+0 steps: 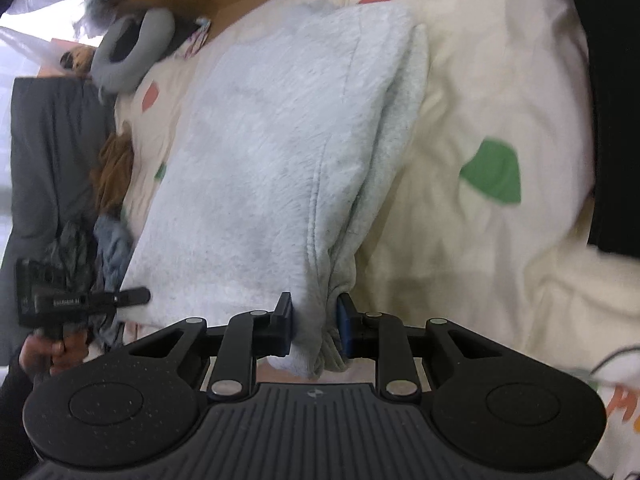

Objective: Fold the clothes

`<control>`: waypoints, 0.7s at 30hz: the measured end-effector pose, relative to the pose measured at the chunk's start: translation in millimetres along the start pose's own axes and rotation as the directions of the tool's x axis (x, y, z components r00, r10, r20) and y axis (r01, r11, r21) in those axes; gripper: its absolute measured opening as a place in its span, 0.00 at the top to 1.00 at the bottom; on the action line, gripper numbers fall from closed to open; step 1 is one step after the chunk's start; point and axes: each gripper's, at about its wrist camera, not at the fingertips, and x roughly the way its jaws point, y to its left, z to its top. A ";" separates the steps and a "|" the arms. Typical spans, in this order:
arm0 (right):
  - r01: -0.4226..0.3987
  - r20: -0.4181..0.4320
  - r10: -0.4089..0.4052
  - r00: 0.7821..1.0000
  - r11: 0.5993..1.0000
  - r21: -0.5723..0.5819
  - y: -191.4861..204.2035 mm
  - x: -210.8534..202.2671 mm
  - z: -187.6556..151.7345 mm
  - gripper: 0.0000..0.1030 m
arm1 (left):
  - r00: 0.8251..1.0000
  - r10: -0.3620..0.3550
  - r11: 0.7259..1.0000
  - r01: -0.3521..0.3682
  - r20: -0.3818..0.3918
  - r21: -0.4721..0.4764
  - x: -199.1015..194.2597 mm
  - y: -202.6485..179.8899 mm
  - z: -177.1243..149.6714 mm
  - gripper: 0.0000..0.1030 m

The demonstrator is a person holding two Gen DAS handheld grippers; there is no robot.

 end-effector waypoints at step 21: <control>0.000 -0.165 -0.003 0.986 1.000 -0.017 0.8 7.0 -43.1 0.51 | 0.972 0.135 0.989 -0.145 -0.190 -0.038 5.7 35.7 -26.4 0.74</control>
